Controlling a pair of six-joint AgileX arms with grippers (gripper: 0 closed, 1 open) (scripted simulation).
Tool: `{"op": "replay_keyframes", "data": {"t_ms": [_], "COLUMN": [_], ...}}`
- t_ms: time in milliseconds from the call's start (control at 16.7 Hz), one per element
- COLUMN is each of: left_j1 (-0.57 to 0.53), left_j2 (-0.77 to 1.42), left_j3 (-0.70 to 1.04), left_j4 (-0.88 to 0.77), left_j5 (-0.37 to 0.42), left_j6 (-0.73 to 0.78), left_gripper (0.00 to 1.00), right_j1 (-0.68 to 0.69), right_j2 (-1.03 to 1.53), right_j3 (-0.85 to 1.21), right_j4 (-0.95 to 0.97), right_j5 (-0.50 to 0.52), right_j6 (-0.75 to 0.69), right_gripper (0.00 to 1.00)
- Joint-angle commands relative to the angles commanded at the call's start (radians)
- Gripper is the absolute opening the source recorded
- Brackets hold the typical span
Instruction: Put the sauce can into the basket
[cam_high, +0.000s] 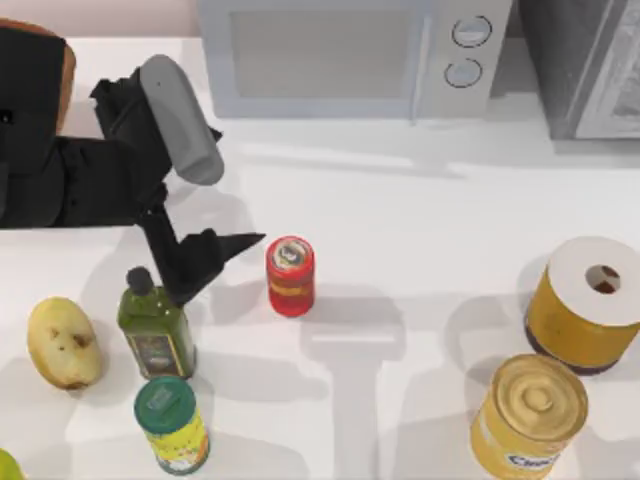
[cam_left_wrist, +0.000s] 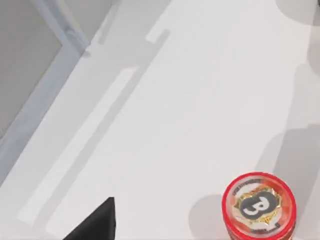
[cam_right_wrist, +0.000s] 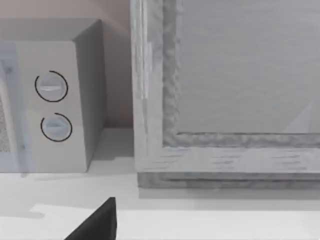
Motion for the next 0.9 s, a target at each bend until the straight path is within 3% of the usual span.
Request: {"op": "replay_keyframes", "data": {"t_ms": [420, 600, 900], "left_j1": [0.029, 0.042, 0.037], "left_j2": [0.453, 0.515, 0.514], "left_j3": [0.196, 0.207, 0.205], "left_j4": [-0.141, -0.173, -0.172], "left_j5": [0.104, 0.149, 0.149], "left_j6": [0.277, 0.302, 0.302], "left_gripper": [1.0, 1.0, 1.0], "right_j1": [0.0, 0.0, 0.0], "right_j2": [0.0, 0.0, 0.0], "right_j3": [0.0, 0.0, 0.0], "right_j4": [0.0, 0.0, 0.0], "right_j5": [0.0, 0.0, 0.0], "right_j6": [0.0, 0.0, 0.0], "right_gripper": [1.0, 1.0, 1.0]}}
